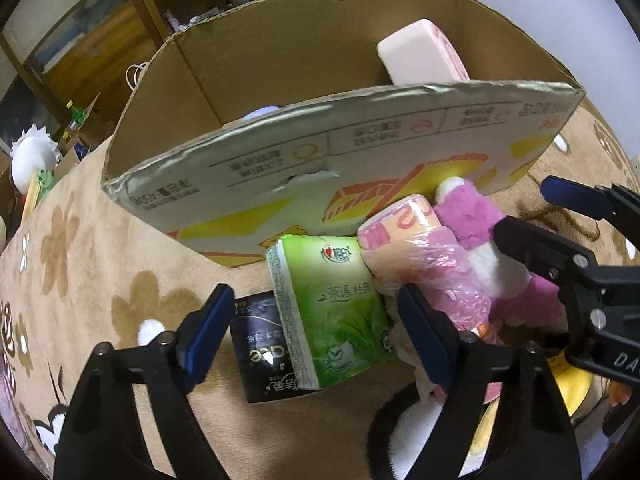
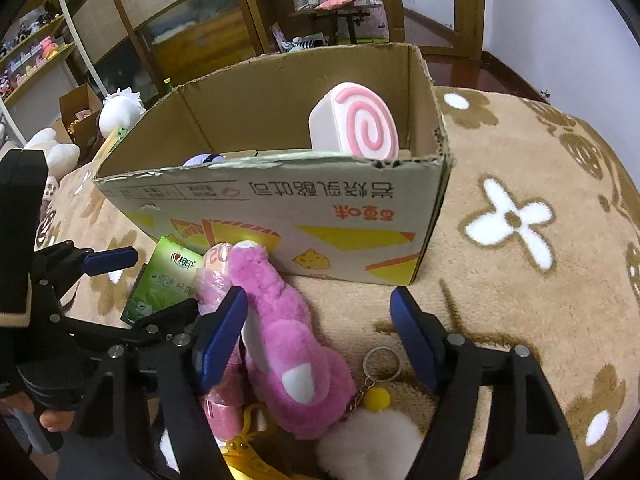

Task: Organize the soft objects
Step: 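Reach the left tool to the green tissue pack while the right tool approaches the pink bunny, then grasp the green tissue pack with the left tool while the right tool grasps the pink bunny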

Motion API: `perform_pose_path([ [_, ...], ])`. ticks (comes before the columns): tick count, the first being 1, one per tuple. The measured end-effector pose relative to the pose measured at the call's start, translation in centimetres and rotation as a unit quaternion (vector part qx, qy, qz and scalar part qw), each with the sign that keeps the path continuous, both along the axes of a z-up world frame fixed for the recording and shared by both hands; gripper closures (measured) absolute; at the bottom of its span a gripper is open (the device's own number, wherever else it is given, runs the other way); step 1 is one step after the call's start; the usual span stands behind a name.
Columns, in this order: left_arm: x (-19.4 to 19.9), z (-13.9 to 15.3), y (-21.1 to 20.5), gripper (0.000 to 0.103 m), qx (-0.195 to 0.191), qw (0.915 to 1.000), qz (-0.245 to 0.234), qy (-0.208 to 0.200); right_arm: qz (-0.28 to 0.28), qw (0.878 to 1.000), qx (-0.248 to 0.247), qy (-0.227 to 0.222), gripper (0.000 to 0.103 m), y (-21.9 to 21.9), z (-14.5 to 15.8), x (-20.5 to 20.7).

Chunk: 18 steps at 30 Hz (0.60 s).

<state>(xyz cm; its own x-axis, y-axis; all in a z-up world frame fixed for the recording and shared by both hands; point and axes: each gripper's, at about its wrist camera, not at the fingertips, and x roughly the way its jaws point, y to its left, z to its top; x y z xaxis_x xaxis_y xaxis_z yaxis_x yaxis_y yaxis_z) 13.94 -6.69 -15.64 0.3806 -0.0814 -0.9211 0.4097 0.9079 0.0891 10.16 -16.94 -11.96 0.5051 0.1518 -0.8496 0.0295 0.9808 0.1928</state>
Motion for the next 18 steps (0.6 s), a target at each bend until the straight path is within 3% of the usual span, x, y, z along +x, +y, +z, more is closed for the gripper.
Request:
perform_pose_path([
  [4, -0.2, -0.6, -0.2, 0.043, -0.003, 0.9998, 0.000, 0.021, 0.008, 1.000, 0.013, 0.006, 0.036, 0.1, -0.3, 0.0],
  [9, -0.3, -0.8, -0.3, 0.046, -0.001, 0.9998, 0.002, 0.022, 0.023, 0.999, 0.019, 0.019, 0.038, 0.9, -1.0, 0.0],
  [13, -0.7, -0.7, -0.6, 0.051, -0.003, 0.9999, 0.002, 0.015, 0.046, 0.998, 0.022, 0.042, 0.052, 1.8, -2.2, 0.3],
  [18, -0.9, 0.1, 0.2, 0.056, -0.009, 0.9999, 0.007, 0.002, 0.054, 0.998, 0.009, 0.036, 0.057, 2.5, -1.9, 0.0],
])
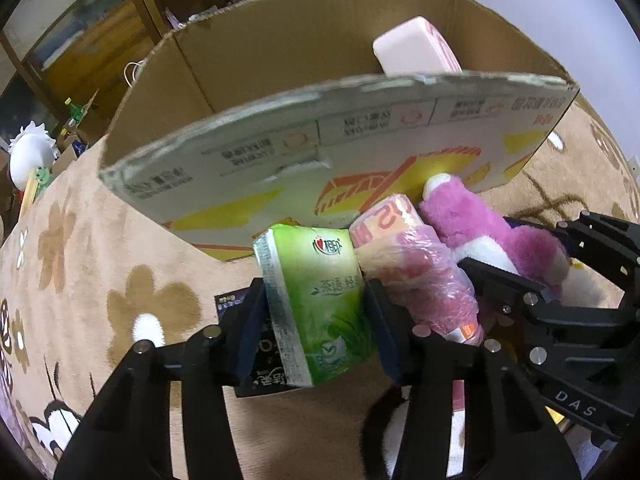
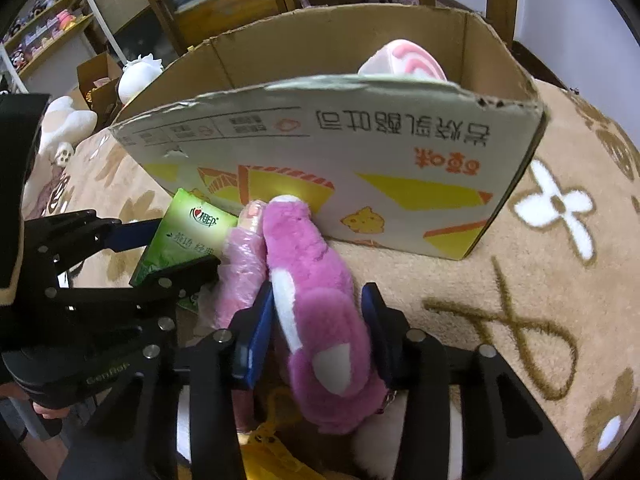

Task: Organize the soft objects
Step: 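Grasp the green tissue pack with the left tool while the right tool grasps the pink bunny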

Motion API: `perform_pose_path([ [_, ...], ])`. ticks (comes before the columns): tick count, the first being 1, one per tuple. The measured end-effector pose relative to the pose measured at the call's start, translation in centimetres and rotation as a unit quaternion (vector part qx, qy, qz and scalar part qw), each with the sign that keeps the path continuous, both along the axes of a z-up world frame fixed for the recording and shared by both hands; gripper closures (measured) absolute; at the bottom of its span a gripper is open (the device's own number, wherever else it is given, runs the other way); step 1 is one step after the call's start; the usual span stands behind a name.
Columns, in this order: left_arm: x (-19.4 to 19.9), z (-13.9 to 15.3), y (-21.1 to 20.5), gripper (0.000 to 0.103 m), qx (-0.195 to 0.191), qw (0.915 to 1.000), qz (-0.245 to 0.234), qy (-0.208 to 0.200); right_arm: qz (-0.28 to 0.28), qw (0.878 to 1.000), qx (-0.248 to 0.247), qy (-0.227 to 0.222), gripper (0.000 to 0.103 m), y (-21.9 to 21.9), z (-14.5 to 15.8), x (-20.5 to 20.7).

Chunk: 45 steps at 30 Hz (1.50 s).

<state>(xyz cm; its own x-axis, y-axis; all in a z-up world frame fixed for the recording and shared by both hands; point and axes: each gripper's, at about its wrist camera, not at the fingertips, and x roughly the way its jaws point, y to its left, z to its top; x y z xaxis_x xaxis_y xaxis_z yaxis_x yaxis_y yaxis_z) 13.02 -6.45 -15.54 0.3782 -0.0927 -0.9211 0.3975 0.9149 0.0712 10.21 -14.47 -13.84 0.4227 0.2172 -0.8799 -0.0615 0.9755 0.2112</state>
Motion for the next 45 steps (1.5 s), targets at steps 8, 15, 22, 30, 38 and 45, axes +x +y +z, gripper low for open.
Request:
perform_pose_path([
  [8, -0.2, 1.3, 0.9, 0.060, -0.017, 0.9997, -0.001, -0.017, -0.011, 1.000, -0.004, -0.006, 0.063, -0.5, 1.0, -0.6],
  [15, -0.7, 2.6, 1.2, 0.061, -0.025, 0.9991, -0.003, -0.035, -0.030, 0.999, -0.014, -0.032, 0.065, -1.2, 2.7, -1.4],
  [22, -1.5, 4.4, 1.6, 0.062, -0.033, 0.9977, 0.005, -0.058, -0.049, 0.996, -0.023, -0.072, 0.065, -1.6, 4.9, -2.2],
  [30, -3.1, 7.5, 2.2, 0.062, -0.054, 0.9925, 0.009, -0.109, -0.079, 0.988, -0.045, -0.127, 0.065, -2.4, 8.9, -4.5],
  [38, -4.6, 10.7, 2.9, 0.063, -0.070, 0.9824, 0.018, -0.172, -0.116, 0.966, -0.112, -0.204, 0.066, -2.3, 13.3, -6.9],
  [45, -5.2, 13.6, 3.7, 0.063, -0.085, 0.9681, 0.030, -0.234, -0.129, 0.958, -0.108, -0.233, 0.065, -2.7, 15.3, -6.5],
])
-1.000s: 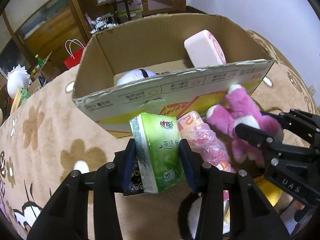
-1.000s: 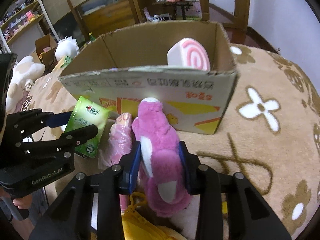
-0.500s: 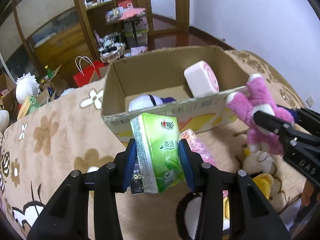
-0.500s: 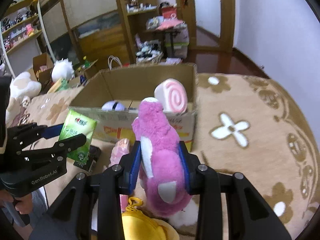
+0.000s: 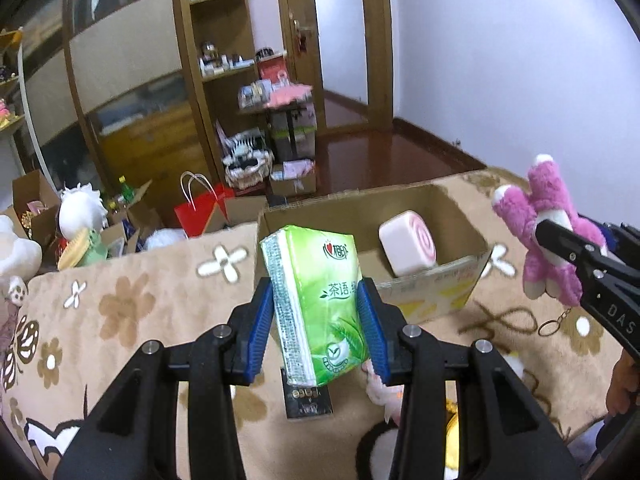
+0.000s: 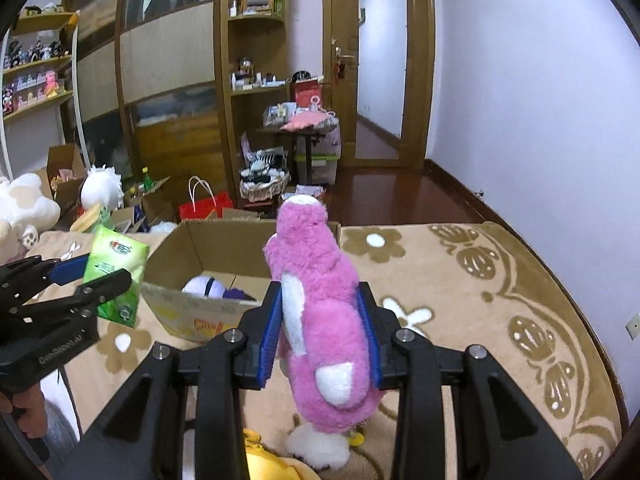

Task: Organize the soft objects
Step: 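Carry the tissue pack and pink bunny over the box and release both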

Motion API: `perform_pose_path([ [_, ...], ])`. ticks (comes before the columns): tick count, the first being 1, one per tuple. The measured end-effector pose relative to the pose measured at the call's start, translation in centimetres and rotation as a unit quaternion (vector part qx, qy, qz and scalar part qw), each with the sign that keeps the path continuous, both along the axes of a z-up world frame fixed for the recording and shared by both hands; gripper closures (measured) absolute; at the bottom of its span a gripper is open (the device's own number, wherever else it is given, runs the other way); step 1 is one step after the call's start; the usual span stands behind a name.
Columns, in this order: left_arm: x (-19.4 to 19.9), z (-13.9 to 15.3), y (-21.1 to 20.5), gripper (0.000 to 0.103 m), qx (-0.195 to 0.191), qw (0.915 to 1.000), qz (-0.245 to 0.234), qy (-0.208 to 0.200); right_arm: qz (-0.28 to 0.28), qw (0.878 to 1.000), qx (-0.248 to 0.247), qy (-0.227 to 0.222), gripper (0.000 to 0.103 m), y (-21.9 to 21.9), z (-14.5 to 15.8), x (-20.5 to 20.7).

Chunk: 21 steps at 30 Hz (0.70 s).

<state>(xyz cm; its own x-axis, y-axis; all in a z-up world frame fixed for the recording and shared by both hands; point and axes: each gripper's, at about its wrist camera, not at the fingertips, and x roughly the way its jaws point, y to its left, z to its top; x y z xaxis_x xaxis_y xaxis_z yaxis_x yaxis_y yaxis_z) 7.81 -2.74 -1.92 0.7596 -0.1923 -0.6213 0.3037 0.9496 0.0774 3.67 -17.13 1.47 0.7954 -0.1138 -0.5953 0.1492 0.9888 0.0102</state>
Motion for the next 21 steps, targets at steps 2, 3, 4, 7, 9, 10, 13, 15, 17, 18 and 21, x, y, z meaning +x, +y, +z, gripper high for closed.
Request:
perform_pose_path([
  [2, 0.1, 0.6, 0.2, 0.063, -0.001, 0.9999, 0.003, -0.015, -0.003, 1.000, 0.003, -0.005, 0.065, -0.3, 0.2, 0.1],
  [3, 0.1, 0.8, 0.2, 0.063, -0.001, 0.9998, 0.004, -0.022, -0.004, 1.000, 0.006, -0.008, 0.065, -0.5, 0.3, 0.2],
  [4, 0.2, 1.1, 0.2, 0.063, -0.002, 0.9996, 0.004, -0.029, -0.005, 1.000, 0.007, -0.011, 0.065, -0.7, 0.3, 0.3],
  [7, 0.6, 1.9, 0.5, 0.063, -0.008, 0.9990, 0.007, -0.043, -0.006, 1.000, 0.005, -0.020, 0.065, -1.0, 0.5, 0.8],
  [9, 1.0, 2.4, 0.6, 0.063, -0.013, 0.9984, 0.010, -0.054, -0.006, 1.000, 0.005, -0.029, 0.065, -1.3, 0.8, 1.1],
  [10, 1.2, 2.6, 0.6, 0.063, -0.015, 0.9980, 0.011, -0.060, -0.006, 0.999, 0.005, -0.031, 0.065, -1.5, 0.9, 1.3],
  [13, 1.7, 2.9, 0.8, 0.062, -0.017, 0.9963, 0.015, -0.082, -0.008, 0.999, 0.004, -0.040, 0.065, -1.8, 1.2, 1.9],
  [15, 2.2, 2.9, 0.8, 0.062, -0.018, 0.9952, 0.019, -0.094, -0.011, 0.999, 0.004, -0.043, 0.065, -2.1, 1.2, 2.3],
  [17, 3.1, 2.7, 0.8, 0.062, -0.020, 0.9950, 0.023, -0.096, -0.015, 0.999, 0.008, -0.043, 0.065, -2.3, 1.0, 2.8],
  [18, 3.7, 2.5, 0.8, 0.062, -0.019, 0.9950, 0.026, -0.094, -0.015, 0.999, 0.010, -0.042, 0.065, -2.5, 0.9, 3.0],
  [21, 4.9, 1.9, 1.0, 0.062, -0.016, 0.9949, 0.034, -0.094, -0.013, 0.999, 0.008, -0.040, 0.065, -2.7, 0.5, 3.7],
])
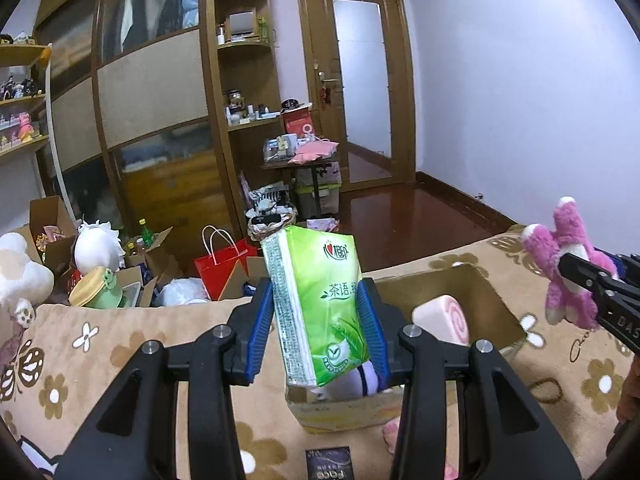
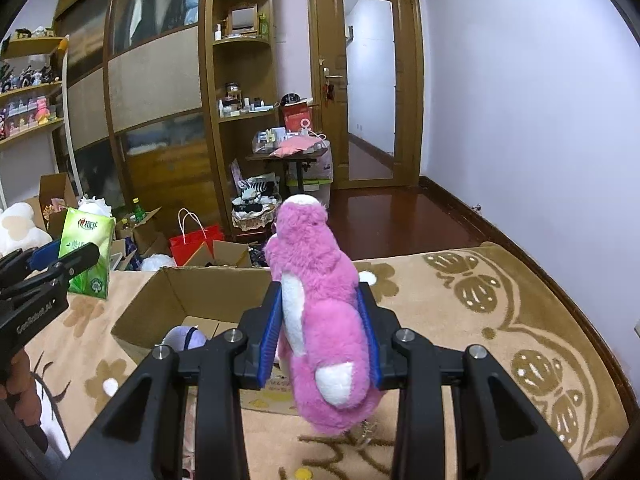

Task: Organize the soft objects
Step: 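Carry the tissue pack and pink bunny over the box and release both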

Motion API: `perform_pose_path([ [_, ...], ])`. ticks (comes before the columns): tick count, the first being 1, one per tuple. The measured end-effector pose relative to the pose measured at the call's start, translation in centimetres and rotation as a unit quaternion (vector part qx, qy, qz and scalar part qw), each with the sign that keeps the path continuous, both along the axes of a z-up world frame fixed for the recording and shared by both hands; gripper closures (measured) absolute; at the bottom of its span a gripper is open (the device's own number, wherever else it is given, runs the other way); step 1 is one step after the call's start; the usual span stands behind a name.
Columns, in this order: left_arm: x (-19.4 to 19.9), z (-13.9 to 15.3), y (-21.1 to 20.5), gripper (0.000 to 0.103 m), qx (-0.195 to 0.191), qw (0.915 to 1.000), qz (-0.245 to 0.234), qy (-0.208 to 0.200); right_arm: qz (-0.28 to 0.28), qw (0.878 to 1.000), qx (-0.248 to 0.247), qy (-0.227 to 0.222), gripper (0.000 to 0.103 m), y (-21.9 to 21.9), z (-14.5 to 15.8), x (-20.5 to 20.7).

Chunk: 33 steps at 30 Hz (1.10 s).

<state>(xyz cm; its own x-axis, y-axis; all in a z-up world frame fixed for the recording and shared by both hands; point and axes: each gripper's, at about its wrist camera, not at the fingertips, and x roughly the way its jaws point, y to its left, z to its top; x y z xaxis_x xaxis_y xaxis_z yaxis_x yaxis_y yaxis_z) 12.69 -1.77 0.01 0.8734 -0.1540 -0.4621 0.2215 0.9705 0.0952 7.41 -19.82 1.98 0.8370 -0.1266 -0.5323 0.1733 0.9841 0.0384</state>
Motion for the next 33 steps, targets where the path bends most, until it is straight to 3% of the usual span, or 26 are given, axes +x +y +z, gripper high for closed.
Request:
perform_pose_path([
  [9, 2.8, -1.9, -0.1, 0.062, 0.012, 0.9998, 0.007, 0.011, 0.006, 1.000, 0.009, -0.001, 0.065, -0.2, -0.8, 1.7],
  [24, 3.9, -4.3, -1.2, 0.062, 0.024, 0.9988, -0.011, 0.040, 0.061, 0.997, 0.043, 0.000, 0.065, 1.3, -2.5, 3.6],
  [33, 4.5, -5.5, -1.6, 0.061, 0.019, 0.9966, -0.030, 0.075, 0.079, 0.992, 0.087, 0.038, 0.065, 1.1, -4.7, 4.7],
])
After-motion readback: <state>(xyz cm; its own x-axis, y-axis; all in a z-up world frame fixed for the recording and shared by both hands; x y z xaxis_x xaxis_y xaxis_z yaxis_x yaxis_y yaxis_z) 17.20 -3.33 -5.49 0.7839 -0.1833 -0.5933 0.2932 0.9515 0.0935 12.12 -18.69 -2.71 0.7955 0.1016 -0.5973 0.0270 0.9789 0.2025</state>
